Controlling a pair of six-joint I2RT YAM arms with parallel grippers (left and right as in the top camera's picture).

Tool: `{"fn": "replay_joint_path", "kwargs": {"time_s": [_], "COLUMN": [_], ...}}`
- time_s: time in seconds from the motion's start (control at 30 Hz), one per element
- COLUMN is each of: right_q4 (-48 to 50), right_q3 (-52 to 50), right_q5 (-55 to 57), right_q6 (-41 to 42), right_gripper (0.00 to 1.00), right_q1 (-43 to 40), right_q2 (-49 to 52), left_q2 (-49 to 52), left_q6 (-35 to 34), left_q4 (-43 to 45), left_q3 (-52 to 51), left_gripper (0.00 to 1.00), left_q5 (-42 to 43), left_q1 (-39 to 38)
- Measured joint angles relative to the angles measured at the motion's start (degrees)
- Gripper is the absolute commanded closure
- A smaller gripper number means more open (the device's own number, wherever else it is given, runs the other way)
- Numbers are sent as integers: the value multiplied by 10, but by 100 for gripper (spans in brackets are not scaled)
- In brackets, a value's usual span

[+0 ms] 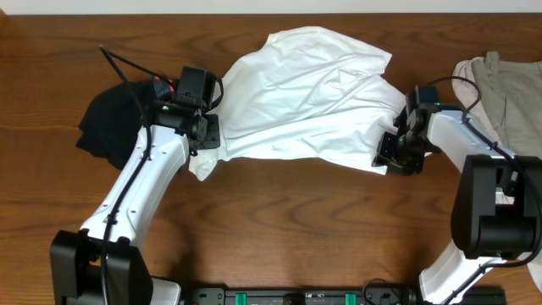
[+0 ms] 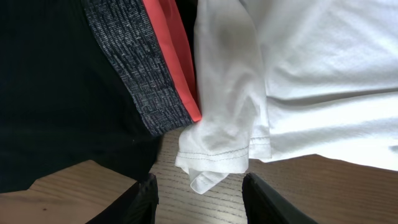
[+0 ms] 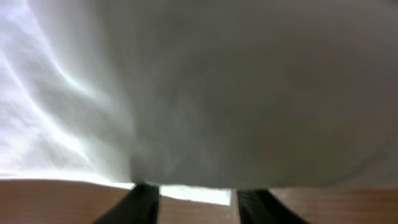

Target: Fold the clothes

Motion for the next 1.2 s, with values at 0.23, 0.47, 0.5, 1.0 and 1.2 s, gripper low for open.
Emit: {"fn": "replay_joint_path", "kwargs": {"time_s": [0.23,0.47,0.5,1.0,1.2], "right_q4": [5,-5,-9,-158,-181], "right_q3": [2,0,-3,-17,-17], "right_q5": [-17,-19,-17,155,192], "right_q6": [7,0,-3,-26,-20], "right_gripper": [99,99,99,99,99], "right_q1": [1,1,1,-18,-57], "right_q2": [9,3,-2,-277,-289], "left_q2": [0,0,0,0,28], "left_q6": [0,0,0,-1,-2], "left_q4": [0,-3,-6,-3,14], "left_q3": [0,0,0,-8,-21], "left_gripper": [53,52,52,48,47], "left_q5": [0,0,0,63,106], "left_q1": [0,0,0,0,-2]}}
